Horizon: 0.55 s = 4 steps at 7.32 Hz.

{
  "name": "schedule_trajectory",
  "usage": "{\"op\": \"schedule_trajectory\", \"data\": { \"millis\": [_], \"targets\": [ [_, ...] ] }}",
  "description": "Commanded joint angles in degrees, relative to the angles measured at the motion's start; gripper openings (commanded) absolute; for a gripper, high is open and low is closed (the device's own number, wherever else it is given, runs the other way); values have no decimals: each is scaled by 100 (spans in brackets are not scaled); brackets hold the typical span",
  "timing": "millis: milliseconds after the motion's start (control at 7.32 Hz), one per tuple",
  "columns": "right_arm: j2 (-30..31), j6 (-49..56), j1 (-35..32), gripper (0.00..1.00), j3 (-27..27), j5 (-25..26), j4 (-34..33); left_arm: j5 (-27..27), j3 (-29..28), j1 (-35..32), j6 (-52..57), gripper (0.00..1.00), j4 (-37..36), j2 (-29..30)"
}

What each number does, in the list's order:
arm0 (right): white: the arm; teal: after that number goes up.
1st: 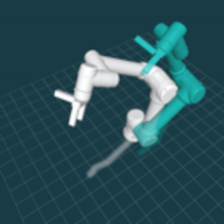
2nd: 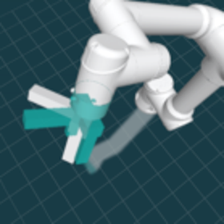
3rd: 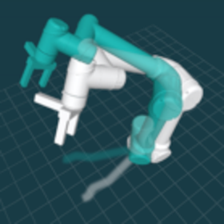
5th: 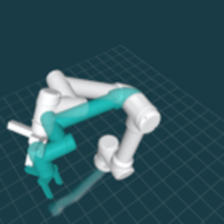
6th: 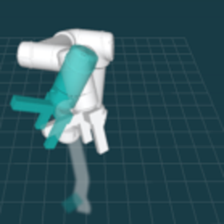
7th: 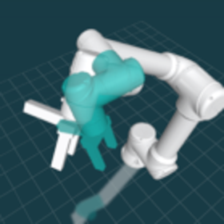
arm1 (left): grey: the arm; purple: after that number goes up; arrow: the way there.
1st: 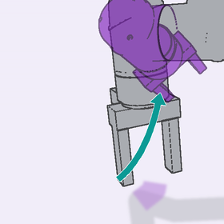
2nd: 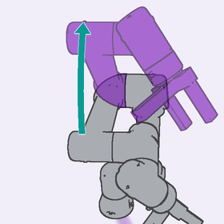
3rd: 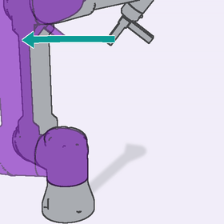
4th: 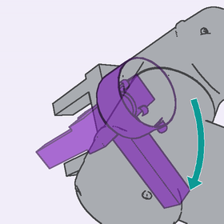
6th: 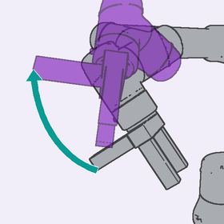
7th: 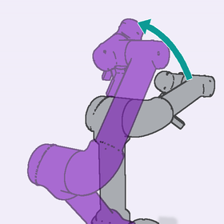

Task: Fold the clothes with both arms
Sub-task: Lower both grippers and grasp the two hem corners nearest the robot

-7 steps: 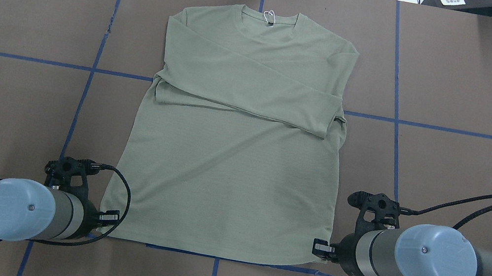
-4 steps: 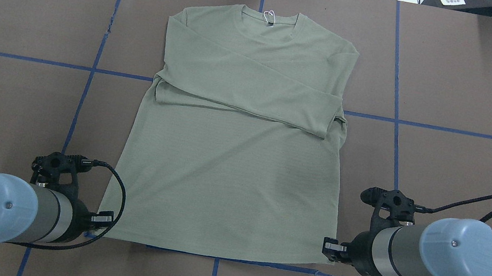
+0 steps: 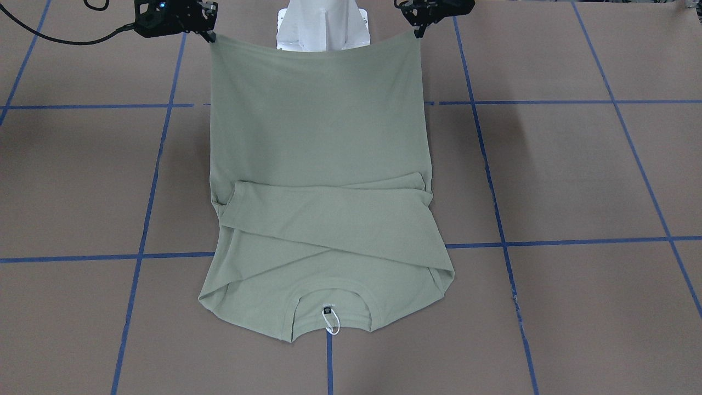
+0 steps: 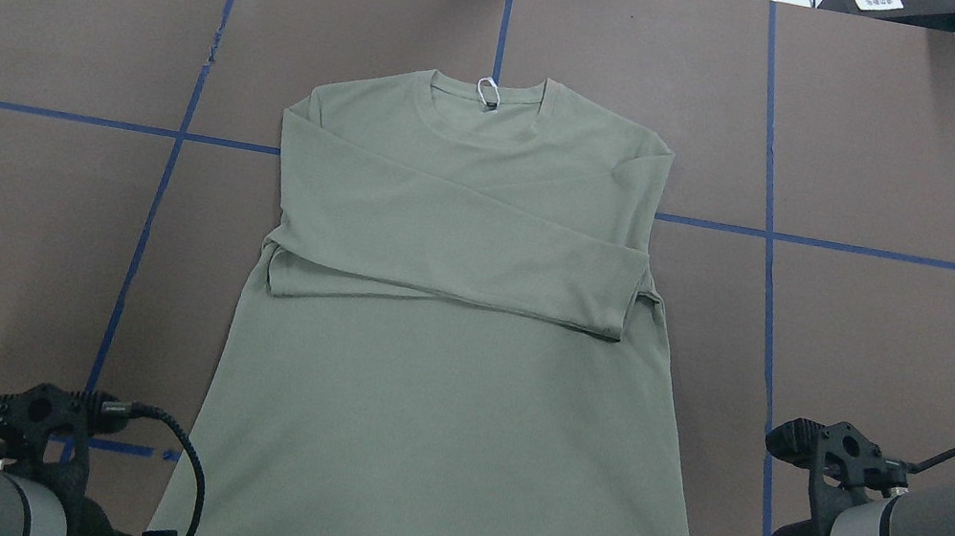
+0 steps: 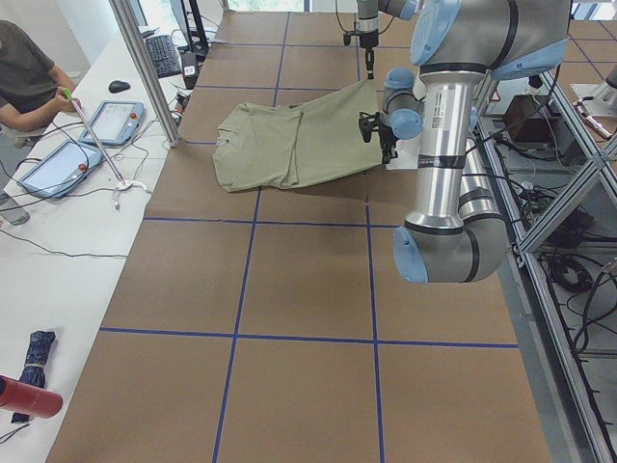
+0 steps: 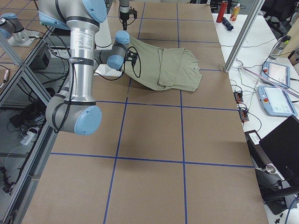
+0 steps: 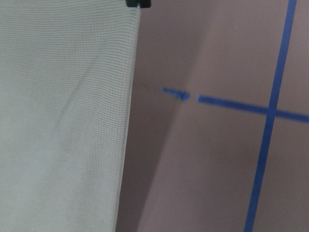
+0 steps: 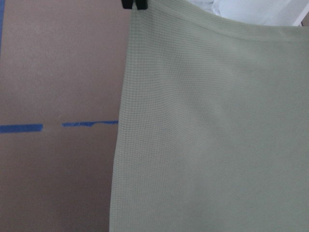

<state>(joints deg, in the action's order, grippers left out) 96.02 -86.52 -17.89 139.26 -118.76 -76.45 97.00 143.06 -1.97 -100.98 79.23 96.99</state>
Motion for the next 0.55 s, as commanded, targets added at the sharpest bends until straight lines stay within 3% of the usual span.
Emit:
{"op": "schedule_trajectory", "data": {
  "millis": [0, 410],
  "targets": [
    [5, 117, -274, 0, -38, -209, -2, 21, 187, -64, -37, 0, -233, 118],
    [-372, 950, -1520, 0, -600, -218, 25, 318, -83, -1879, 1592, 0, -233, 389]
  ]
}}
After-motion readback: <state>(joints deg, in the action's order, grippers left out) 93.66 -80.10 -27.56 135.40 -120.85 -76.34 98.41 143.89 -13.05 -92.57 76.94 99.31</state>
